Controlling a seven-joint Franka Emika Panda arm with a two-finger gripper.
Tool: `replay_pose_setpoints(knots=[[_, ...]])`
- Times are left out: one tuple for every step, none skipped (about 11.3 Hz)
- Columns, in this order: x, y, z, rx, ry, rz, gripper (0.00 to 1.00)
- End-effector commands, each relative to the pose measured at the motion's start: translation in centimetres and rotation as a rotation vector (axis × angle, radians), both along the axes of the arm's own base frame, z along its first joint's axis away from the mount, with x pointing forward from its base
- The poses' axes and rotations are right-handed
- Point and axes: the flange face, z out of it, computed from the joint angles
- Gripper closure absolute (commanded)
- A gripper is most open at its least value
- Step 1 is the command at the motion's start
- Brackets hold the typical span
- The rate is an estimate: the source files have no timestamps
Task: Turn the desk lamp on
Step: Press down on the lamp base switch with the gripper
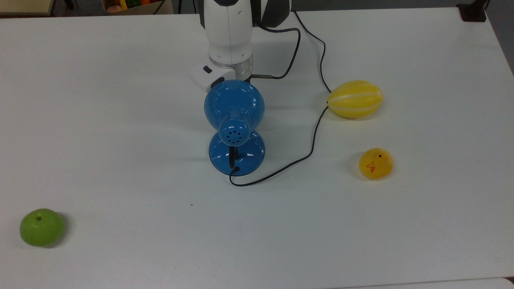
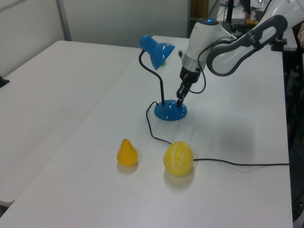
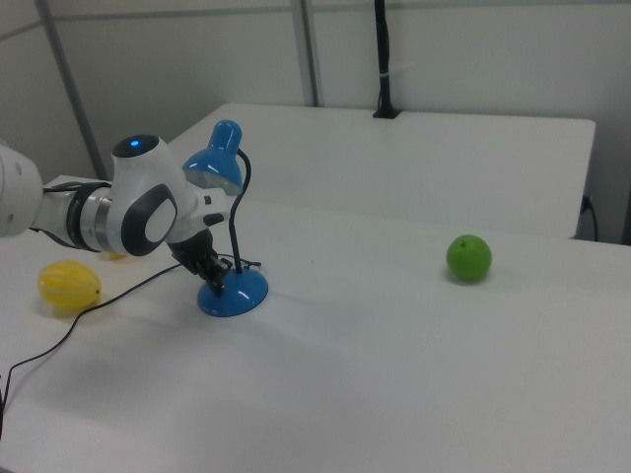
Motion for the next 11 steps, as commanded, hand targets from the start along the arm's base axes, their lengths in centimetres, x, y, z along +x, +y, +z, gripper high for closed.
replay_pose_setpoints(knots=[[0.3, 0.4, -0.3, 0.014, -0.021, -0.017, 1.00], [0.5, 0.4, -0.6, 0.013, -0.018, -0.017, 1.00], [0.6, 0.5, -0.4, 0.014, -0.022, -0.016, 1.00], [0.7, 0.5, -0.4, 0.015, -0.024, -0.016, 1.00], [0.8, 0.6, -0.7, 0.014, -0.019, -0.016, 1.00], [0.8, 0.5, -0.9, 0.013, -0.016, -0.017, 1.00], [0.9, 0.5, -1.2, 0.014, -0.017, -0.017, 1.00], [0.9, 0.6, -1.3, 0.013, -0.016, -0.015, 1.00], [0.9, 0.5, -1.8, 0.013, -0.016, -0.015, 1.00], [1.0, 0.6, -2.1, 0.013, -0.016, -0.013, 1.00], [1.0, 0.5, -2.6, 0.011, -0.009, -0.014, 1.00]])
